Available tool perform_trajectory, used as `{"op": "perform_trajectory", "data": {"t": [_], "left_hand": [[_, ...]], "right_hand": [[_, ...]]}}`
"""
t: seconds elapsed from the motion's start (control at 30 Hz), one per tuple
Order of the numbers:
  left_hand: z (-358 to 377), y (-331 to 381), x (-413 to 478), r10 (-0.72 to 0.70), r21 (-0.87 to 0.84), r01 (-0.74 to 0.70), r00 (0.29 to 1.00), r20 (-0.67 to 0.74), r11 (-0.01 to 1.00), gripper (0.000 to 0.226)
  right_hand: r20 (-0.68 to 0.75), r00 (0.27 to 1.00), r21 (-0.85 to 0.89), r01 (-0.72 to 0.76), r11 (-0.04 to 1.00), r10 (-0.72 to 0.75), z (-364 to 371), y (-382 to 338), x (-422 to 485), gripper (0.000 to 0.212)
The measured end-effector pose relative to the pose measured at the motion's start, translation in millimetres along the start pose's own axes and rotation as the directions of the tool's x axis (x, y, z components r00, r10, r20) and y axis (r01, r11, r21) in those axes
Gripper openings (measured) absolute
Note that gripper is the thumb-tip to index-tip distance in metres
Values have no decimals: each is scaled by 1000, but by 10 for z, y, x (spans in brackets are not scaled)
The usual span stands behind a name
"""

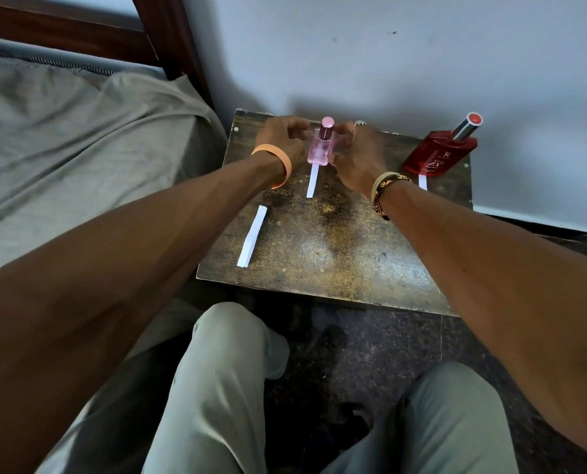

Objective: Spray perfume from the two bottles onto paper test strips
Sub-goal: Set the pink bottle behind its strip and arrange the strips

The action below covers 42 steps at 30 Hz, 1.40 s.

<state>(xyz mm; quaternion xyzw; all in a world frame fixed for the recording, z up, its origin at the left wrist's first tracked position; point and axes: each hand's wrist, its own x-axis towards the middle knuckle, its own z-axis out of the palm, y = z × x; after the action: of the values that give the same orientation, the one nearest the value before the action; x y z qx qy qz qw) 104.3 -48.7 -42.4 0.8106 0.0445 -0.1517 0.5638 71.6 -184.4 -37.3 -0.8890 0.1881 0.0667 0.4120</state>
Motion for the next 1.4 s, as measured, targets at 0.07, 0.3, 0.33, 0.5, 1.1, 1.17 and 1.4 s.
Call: {"op": "perform_trajectory", "data": {"t": [0.07, 0.3, 0.33, 0.5, 1.1, 1.17, 1.4], "left_hand": [[-48, -28, -23, -8, 45, 9, 999, -36, 999, 45], [-351, -132, -278, -14, 109, 32, 988, -156, 993, 32], [-394, -149, -336, -28, 108, 46, 986, -167, 993, 30], [-537, -306, -658, -114, 136, 141, 976, -188, 981, 22], [-529, -674, -1077, -354, 76, 373, 916, -187, 925, 14], [-530, -716, -1045, -404, -1, 411, 896, -185, 912, 13], [-496, -607, -1123, -414, -86, 407, 907, -83, 909, 24]], "right_hand": [[-15, 1000, -17, -25, 1000, 25, -52, -21, -100, 49], [-71, 989, 93, -123, 988, 130, -69, 101, -489, 47], [-69, 988, 103, -131, 986, 138, -60, 96, -565, 45], [-40, 983, 165, -169, 972, 178, 63, 21, -908, 30], [403, 861, 492, -490, 720, 310, 858, -214, -1357, 27], [394, 861, 486, -492, 722, 321, 855, -202, -1351, 28], [379, 877, 479, -459, 748, 295, 733, -173, -1398, 28]]}}
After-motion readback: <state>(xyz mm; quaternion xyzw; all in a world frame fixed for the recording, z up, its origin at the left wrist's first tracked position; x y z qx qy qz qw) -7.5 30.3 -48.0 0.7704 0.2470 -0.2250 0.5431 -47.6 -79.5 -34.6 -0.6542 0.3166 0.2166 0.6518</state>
